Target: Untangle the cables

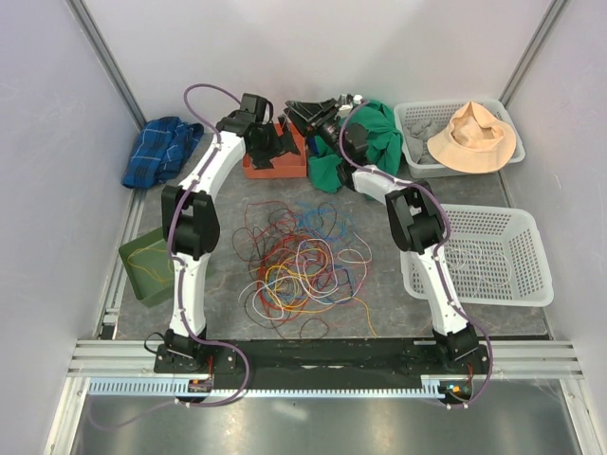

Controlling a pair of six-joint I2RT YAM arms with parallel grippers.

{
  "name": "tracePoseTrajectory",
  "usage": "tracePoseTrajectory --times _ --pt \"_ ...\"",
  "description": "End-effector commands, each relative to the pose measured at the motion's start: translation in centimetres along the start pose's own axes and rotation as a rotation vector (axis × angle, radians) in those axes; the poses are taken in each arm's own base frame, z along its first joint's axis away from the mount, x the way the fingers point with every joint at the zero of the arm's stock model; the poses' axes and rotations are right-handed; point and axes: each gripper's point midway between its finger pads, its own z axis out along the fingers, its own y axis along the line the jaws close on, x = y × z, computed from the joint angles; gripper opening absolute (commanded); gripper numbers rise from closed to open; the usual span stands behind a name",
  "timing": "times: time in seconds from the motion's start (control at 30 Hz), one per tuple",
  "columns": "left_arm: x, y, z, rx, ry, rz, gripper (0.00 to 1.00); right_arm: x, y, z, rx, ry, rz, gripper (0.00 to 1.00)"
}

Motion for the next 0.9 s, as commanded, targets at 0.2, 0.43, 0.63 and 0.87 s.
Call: tracePoseTrajectory --times 0.2,0.43,0.63,0.87 --pt "1.3 0.0 -1.9 -0.026 -0.007 0.048 1.0 -0.9 0.7 2.4 -0.019 -0.019 0.001 0.2" --pt "2.6 -0.2 -2.7 -0.008 0.026 0.069 1.0 -2.2 -0.3 4.4 0.047 -0.053 -0.081 0.13" --pt "3.0 -1.3 -4.3 0.053 0.039 0.11 1.0 -3.8 -5.1 3.6 0.165 -0.084 -0.117 0.12" --pt "1.9 -1.9 -6.8 0.064 -0.017 0.121 1.0 -4.1 -9.6 2.3 0.276 -0.07 -0.177 0.15"
